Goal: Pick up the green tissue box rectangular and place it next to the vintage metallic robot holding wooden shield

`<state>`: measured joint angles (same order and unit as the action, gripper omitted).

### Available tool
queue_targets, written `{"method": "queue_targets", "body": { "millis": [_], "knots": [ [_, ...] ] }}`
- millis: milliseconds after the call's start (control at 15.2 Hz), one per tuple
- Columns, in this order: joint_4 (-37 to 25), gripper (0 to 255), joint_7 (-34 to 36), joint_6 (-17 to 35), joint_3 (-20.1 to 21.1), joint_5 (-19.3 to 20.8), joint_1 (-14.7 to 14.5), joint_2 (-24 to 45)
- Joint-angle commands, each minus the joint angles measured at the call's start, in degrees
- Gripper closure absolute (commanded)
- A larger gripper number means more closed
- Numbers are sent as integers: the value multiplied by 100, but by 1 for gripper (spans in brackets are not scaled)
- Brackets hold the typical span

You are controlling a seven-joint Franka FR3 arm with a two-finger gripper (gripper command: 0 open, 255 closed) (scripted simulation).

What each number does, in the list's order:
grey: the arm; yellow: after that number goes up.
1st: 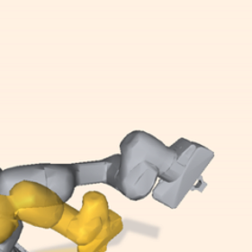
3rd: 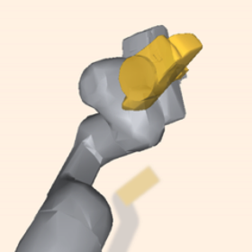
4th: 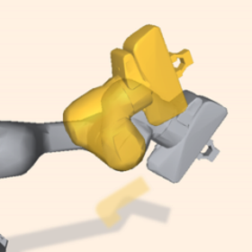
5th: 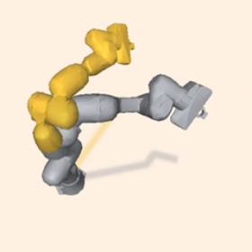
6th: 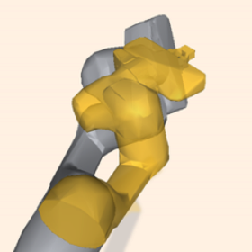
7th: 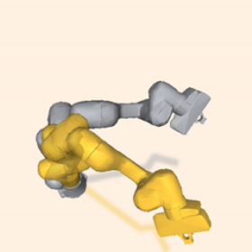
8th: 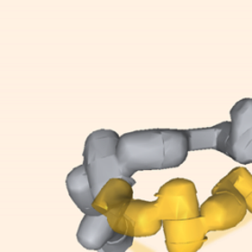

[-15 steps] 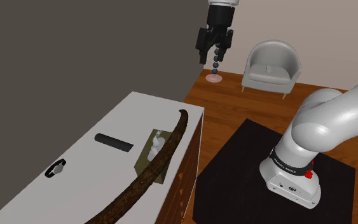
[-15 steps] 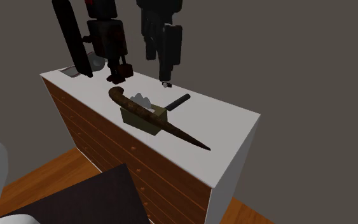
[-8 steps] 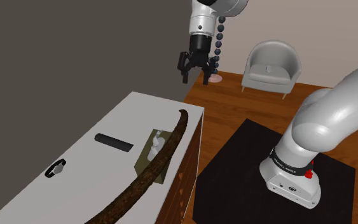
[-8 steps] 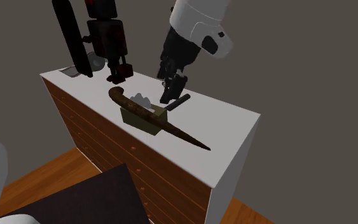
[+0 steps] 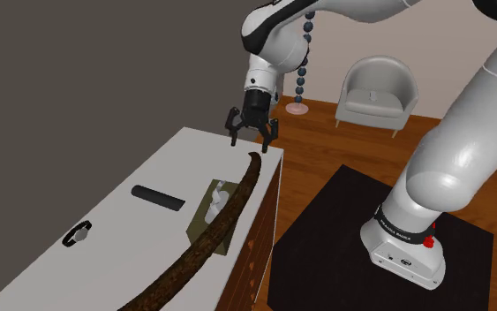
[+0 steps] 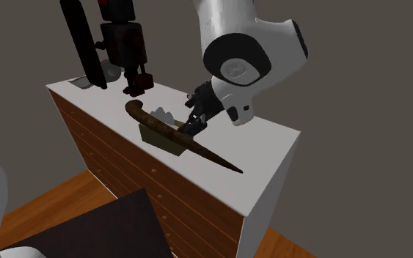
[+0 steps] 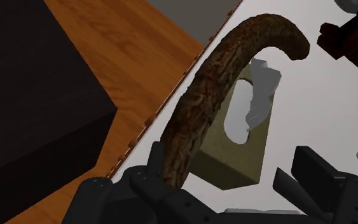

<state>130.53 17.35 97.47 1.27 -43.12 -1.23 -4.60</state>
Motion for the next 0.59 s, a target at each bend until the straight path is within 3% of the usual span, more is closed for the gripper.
{"method": "queue_targets", "body": {
  "millis": [0,462,528],
  "knots": [
    [-23,0,67,-4,17,-509,-41,389],
    [-156,0,87,-20,260,-2333,-176,1872],
    [-158,0,87,-21,265,-2350,-176,1886]
  ]
}}
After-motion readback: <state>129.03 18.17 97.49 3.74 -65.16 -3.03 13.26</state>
